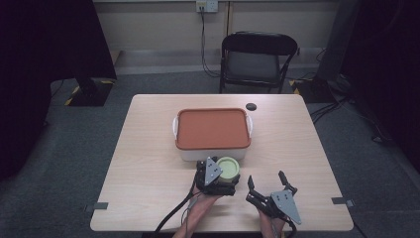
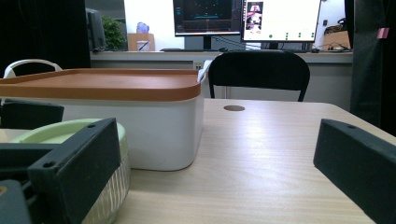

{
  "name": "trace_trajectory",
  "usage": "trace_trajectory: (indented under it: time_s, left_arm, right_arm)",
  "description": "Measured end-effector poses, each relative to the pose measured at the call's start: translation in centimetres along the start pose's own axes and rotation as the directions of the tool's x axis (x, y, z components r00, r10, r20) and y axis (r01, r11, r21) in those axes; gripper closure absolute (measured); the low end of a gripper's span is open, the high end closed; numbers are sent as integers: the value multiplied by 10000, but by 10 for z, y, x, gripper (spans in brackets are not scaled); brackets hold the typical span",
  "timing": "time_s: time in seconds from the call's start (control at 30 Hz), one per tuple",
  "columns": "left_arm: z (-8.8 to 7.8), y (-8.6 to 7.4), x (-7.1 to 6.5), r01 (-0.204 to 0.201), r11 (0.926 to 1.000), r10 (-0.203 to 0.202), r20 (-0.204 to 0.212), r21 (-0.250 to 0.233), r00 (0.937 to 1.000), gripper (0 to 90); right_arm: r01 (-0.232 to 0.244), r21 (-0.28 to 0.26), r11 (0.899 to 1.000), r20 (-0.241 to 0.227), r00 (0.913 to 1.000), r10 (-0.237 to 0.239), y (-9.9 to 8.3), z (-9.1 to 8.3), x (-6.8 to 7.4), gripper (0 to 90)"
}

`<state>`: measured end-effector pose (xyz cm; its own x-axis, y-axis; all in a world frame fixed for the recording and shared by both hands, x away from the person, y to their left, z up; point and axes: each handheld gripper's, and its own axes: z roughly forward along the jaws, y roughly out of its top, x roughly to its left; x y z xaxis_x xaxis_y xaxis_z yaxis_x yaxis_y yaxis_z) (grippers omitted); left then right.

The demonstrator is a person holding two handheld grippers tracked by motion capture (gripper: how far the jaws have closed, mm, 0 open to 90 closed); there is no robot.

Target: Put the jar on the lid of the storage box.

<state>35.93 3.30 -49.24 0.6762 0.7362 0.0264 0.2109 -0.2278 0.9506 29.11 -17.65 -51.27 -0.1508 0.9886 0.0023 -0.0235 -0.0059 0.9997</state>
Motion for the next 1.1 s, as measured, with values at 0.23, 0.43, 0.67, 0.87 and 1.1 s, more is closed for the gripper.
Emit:
trace_trajectory:
  time_s: [0.23, 0.43, 0.67, 0.87, 1.1]
  left_arm:
    - [4, -3, 1, -51, 9998, 54, -168, 178, 9998, 44]
    - [6, -5, 0, -138, 9997, 139, -64, 221, 9999, 104]
    - [6, -6, 0, -183, 9997, 183, -40, 155, 9998, 109]
    - [5, -7, -1, -199, 9998, 199, -28, 73, 9998, 112]
    - [4, -7, -2, -330, 9994, 331, -138, 90, 9994, 113]
  right_arm:
    - [2, -2, 10000, -3, 10000, -2, 0, 0, 0, 0]
    - [1, -2, 10000, -15, 10000, -1, 0, 0, 0, 0]
    - [-1, -2, 10000, -17, 10000, 1, 0, 0, 0, 0]
    - [-1, -2, 10000, -20, 10000, 1, 0, 0, 0, 0]
    - [-2, -5, 10000, -20, 10000, 2, 0, 0, 0, 0]
